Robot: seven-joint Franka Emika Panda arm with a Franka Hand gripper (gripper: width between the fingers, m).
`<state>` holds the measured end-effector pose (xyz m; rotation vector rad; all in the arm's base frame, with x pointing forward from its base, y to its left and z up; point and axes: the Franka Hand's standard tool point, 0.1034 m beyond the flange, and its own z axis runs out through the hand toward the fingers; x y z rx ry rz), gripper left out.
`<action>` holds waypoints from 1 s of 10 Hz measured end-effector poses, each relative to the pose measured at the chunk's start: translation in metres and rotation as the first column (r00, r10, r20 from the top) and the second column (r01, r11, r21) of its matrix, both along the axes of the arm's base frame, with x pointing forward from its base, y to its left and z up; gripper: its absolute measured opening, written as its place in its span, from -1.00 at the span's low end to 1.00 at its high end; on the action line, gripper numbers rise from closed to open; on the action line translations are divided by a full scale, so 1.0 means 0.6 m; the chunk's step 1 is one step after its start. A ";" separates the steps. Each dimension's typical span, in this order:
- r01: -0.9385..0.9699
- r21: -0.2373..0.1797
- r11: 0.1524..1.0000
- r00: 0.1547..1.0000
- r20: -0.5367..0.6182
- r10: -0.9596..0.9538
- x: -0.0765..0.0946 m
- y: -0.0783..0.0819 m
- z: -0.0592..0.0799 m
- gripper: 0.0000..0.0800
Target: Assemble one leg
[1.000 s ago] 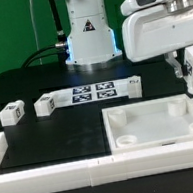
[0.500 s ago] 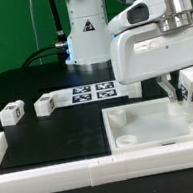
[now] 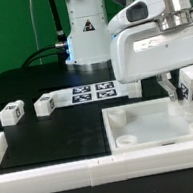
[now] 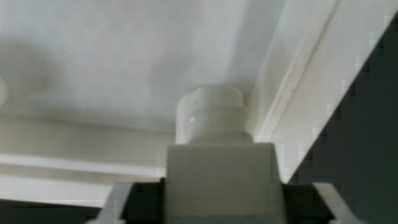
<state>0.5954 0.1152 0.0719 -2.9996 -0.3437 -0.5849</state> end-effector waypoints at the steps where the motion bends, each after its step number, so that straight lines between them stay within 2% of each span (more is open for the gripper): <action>1: 0.000 0.001 1.000 1.000 0.010 0.000 0.001 0.001 0.001 -0.27; 3: 0.005 0.006 1.000 0.995 0.098 -0.006 0.003 -0.003 0.002 -0.27; 6: 0.003 0.006 1.000 0.996 0.084 -0.003 0.011 -0.001 0.002 -0.27; 10: 0.005 0.013 1.000 0.992 0.129 -0.007 0.021 0.002 -0.007 -0.27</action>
Offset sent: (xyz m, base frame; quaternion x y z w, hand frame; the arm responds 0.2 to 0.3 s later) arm 0.0072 0.0017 0.0007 0.0015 -0.0022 -0.0091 1.0000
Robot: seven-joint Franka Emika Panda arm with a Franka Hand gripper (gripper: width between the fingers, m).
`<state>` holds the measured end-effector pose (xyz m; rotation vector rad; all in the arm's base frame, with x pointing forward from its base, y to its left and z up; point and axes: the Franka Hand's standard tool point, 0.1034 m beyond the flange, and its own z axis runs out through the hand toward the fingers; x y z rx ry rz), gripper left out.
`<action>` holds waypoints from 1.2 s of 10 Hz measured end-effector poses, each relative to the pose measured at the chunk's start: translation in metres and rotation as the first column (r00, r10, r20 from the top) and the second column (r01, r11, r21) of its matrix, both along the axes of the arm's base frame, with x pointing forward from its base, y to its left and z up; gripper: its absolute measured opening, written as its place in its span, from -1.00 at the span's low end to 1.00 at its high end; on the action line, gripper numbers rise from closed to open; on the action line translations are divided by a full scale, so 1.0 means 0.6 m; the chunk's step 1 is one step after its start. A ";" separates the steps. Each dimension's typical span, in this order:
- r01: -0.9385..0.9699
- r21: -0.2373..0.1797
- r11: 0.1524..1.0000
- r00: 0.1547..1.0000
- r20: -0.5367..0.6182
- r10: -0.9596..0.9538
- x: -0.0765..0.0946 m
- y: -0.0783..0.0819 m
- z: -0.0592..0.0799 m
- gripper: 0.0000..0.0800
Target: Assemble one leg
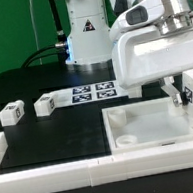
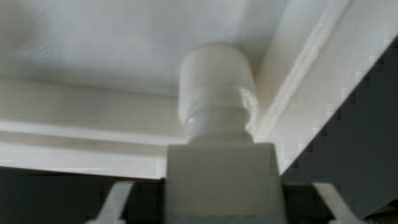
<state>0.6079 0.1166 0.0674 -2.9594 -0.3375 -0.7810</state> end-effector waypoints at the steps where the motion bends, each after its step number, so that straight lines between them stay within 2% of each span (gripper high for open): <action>1: 0.001 0.000 1.000 1.000 0.017 -0.001 0.002 -0.002 -0.002 -0.27; 6: 0.008 0.002 1.000 0.999 0.050 -0.008 -0.011 -0.008 -0.027 -0.27; 12: 0.006 -0.001 1.000 0.999 0.037 -0.006 -0.013 -0.009 -0.030 -0.27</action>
Offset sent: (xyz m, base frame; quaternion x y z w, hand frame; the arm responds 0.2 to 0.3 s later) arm -0.0109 0.0032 -0.0083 0.0067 0.0153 0.0182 0.9997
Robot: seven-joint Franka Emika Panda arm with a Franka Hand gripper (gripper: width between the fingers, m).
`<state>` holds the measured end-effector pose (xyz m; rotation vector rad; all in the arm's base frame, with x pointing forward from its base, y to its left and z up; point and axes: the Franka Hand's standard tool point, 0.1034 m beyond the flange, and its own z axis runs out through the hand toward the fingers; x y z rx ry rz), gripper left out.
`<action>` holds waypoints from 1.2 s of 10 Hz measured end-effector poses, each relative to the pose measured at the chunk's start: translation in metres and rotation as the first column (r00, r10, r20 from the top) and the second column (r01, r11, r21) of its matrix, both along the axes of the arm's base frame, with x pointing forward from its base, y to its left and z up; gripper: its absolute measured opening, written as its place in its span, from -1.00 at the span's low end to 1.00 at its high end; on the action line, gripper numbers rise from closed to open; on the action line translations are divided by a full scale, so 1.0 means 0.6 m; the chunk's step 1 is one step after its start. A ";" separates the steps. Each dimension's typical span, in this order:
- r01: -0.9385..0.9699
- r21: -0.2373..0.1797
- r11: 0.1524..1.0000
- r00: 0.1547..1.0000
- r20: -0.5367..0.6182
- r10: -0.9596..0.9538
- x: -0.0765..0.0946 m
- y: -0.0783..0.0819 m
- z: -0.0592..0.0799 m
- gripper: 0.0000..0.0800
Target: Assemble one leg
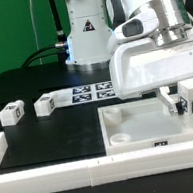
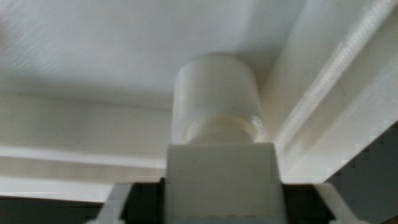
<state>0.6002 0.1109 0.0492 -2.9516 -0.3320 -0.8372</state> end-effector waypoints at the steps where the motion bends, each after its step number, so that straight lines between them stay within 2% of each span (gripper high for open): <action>1: 0.000 0.000 1.000 1.000 -0.001 0.000 0.000 0.000 0.000 -0.05; 2: 0.000 0.000 1.000 1.000 -0.001 0.000 0.000 0.000 -0.001 0.39; 3: 0.000 0.000 1.000 1.000 -0.001 0.000 -0.001 0.000 -0.001 0.39; 4: 0.000 0.000 1.000 1.000 -0.002 0.000 -0.001 0.000 -0.001 0.59; 8: 0.000 0.000 1.000 1.000 -0.002 0.000 -0.001 0.000 -0.002 0.62; 9: 0.008 0.002 1.000 1.000 -0.012 -0.008 0.000 0.001 0.007 0.62; 10: 0.013 0.006 1.000 1.000 -0.007 -0.013 0.003 0.004 0.029 0.62; 11: 0.017 0.009 1.000 1.000 -0.005 -0.017 0.005 0.007 0.041 0.62; 12: 0.017 0.009 1.000 1.000 -0.008 -0.017 0.004 0.006 0.038 0.62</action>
Offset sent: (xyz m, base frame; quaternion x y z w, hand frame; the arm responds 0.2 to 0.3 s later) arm 0.0000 0.0000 0.0000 0.0000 0.0000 0.0000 1.0000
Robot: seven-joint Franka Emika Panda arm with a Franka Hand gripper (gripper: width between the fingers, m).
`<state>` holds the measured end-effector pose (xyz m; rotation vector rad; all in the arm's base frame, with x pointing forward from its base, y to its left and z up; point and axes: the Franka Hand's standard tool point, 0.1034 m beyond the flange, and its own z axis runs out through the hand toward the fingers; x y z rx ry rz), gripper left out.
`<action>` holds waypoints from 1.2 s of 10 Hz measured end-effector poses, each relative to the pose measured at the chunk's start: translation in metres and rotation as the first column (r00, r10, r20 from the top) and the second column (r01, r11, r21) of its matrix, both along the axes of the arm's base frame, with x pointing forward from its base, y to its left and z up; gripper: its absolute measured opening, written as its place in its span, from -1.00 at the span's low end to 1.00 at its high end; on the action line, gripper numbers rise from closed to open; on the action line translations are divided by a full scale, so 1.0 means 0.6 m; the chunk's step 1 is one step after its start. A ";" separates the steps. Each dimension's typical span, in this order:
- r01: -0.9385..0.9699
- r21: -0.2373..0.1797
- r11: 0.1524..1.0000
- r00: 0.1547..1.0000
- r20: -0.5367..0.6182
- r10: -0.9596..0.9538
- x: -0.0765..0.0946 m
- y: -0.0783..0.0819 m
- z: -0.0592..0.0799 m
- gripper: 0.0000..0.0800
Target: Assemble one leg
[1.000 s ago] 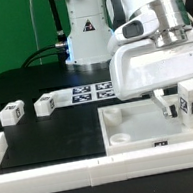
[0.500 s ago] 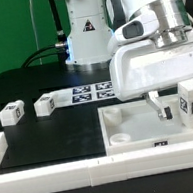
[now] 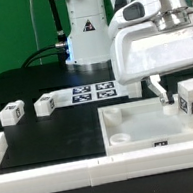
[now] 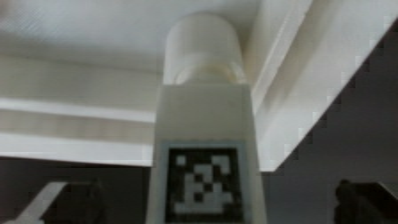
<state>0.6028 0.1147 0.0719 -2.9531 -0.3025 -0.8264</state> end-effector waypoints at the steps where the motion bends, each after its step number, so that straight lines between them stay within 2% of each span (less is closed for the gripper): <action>1: -0.005 -0.002 1.000 0.999 -0.043 0.005 -0.003 0.002 -0.006 0.62; 3: -0.004 -0.003 1.000 0.998 -0.055 0.004 -0.003 0.001 -0.007 0.62; 4: -0.009 -0.009 1.000 0.987 -0.159 0.008 -0.004 -0.001 -0.019 0.62; 6: -0.027 -0.013 1.000 0.928 -0.371 0.021 0.004 0.006 -0.015 0.62; 7: -0.034 -0.012 0.999 0.908 -0.419 0.026 0.010 0.008 -0.011 0.62; 8: -0.048 -0.014 0.999 0.847 -0.530 0.034 0.000 0.010 -0.012 0.62; 9: -0.052 -0.011 0.999 0.823 -0.566 0.037 0.012 0.011 -0.009 0.62; 10: -0.051 -0.010 0.999 0.837 -0.546 0.038 0.022 0.008 -0.011 0.62; 12: -0.053 -0.010 0.999 0.837 -0.545 0.039 0.022 0.005 -0.013 0.55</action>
Offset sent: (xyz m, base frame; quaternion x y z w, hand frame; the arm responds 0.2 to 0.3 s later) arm 0.0211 -0.0151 -0.0108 -0.0121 -0.1720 0.0045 0.9850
